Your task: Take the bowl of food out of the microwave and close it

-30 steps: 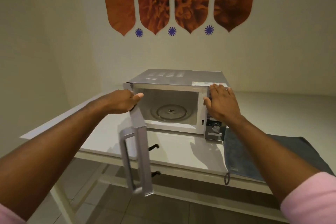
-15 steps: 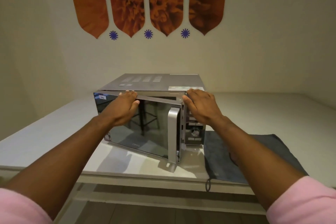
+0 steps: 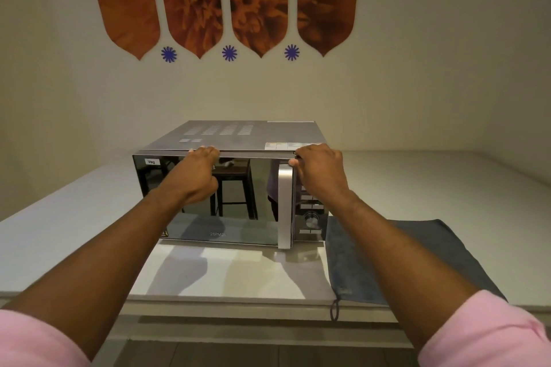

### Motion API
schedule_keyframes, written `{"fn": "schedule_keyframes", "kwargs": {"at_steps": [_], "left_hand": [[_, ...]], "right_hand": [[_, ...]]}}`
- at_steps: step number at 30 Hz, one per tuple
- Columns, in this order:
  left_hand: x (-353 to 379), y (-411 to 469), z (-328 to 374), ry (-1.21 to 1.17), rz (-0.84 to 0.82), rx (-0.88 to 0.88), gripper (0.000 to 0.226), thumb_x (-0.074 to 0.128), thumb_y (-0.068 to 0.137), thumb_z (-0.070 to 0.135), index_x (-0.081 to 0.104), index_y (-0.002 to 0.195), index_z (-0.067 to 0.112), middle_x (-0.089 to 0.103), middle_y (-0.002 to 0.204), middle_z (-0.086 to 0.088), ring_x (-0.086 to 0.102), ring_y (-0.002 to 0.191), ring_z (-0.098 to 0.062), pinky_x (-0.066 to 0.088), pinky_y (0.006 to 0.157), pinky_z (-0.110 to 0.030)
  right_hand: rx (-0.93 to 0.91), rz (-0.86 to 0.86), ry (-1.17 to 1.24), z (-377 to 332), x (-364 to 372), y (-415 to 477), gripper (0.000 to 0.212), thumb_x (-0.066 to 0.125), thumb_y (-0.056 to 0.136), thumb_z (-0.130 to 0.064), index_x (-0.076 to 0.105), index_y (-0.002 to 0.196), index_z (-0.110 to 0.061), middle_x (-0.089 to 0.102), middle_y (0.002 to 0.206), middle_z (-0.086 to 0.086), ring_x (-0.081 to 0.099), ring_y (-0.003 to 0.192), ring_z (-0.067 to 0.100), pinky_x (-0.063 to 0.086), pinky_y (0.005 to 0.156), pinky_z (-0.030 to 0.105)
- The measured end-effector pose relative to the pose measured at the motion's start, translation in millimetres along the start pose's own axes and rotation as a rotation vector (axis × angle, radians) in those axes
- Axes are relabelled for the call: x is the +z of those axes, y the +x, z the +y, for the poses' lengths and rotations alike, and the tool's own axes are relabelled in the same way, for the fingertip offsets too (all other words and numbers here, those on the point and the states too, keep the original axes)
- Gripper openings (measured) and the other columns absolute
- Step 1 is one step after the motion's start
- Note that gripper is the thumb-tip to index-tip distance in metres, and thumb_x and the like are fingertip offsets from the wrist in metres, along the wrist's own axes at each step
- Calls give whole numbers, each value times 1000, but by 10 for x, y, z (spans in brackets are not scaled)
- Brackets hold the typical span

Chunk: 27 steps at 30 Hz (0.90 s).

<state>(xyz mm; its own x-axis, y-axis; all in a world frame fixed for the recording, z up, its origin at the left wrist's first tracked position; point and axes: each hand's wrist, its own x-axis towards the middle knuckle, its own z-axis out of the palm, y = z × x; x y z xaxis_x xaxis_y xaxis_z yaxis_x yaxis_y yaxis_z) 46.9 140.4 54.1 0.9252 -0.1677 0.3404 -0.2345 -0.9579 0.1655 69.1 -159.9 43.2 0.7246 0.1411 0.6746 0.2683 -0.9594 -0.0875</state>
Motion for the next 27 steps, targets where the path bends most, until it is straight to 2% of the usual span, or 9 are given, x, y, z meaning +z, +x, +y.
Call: {"fn": "schedule_keyframes", "kwargs": {"at_steps": [6, 12, 19, 27], "left_hand": [[21, 15, 1, 3, 24, 11, 77, 54, 90, 10, 29, 163, 5, 32, 170, -19, 27, 159, -33, 16, 130, -44], [20, 22, 51, 16, 21, 8, 81, 53, 90, 8, 23, 165, 4, 24, 174, -20, 19, 162, -33, 8, 132, -44], [-8, 20, 82, 27, 6, 0, 82, 53, 90, 7, 21, 165, 4, 21, 174, -19, 17, 163, -33, 7, 133, -44], [-23, 29, 129, 36, -18, -27, 86, 55, 89, 10, 18, 167, 6, 18, 176, -17, 14, 163, -31, 9, 133, -44]], "right_hand": [[29, 11, 3, -30, 4, 6, 35, 51, 104, -47, 75, 102, -21, 75, 97, 1, 64, 108, 25, 39, 89, 39], [84, 46, -20, -87, 50, 35, 31, 57, 103, -43, 78, 101, -21, 77, 96, 3, 65, 107, 25, 39, 88, 39], [105, 51, 7, -132, 56, 42, 28, 61, 101, -40, 80, 102, -19, 78, 96, 6, 66, 105, 25, 43, 93, 41], [94, 37, -84, -197, -32, 74, 13, 70, 98, -23, 80, 104, -17, 78, 95, 8, 68, 97, 26, 50, 89, 40]]}}
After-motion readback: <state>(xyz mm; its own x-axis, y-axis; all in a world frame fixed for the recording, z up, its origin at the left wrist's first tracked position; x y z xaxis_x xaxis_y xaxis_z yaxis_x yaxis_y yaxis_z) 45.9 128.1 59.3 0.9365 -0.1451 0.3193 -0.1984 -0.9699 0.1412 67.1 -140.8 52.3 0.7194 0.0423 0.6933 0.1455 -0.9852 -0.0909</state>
